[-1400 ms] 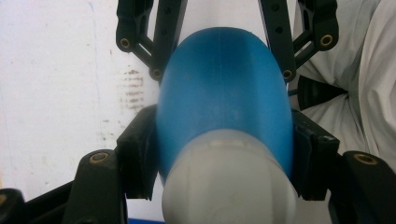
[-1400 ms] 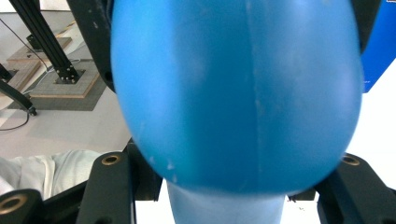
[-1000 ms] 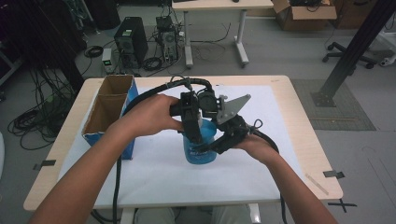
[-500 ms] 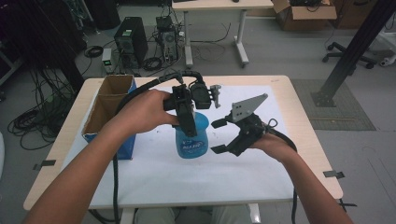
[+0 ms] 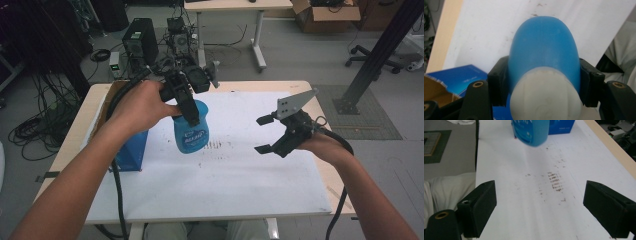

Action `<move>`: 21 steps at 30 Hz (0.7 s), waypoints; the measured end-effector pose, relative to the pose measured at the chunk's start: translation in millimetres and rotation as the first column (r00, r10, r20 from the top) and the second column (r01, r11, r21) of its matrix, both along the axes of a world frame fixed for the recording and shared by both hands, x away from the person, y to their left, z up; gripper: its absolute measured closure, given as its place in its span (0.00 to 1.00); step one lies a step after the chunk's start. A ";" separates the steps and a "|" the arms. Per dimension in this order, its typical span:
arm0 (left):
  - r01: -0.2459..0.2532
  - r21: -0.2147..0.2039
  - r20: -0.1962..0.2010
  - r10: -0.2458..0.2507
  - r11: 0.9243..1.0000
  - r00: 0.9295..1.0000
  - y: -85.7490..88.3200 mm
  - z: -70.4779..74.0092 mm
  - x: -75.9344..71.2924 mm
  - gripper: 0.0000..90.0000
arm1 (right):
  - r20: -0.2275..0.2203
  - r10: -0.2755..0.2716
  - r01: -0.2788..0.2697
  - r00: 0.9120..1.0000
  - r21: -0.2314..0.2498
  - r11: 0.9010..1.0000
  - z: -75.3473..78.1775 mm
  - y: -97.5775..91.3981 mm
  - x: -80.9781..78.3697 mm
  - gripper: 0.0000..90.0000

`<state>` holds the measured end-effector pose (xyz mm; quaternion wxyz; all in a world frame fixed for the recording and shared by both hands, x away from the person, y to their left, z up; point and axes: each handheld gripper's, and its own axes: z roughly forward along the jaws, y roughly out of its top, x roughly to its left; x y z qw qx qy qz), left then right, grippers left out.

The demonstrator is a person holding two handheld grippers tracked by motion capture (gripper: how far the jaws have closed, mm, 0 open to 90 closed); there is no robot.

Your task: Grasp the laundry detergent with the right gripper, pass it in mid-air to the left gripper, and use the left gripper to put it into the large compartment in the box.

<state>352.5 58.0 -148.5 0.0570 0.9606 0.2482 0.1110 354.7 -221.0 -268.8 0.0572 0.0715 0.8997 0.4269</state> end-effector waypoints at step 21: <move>-0.399 -0.117 0.074 0.408 0.910 0.910 58.7 61.9 15.6 0.42 | 0.046 -0.128 0.135 0.991 -0.208 0.969 17.3 -38.1 25.3 0.11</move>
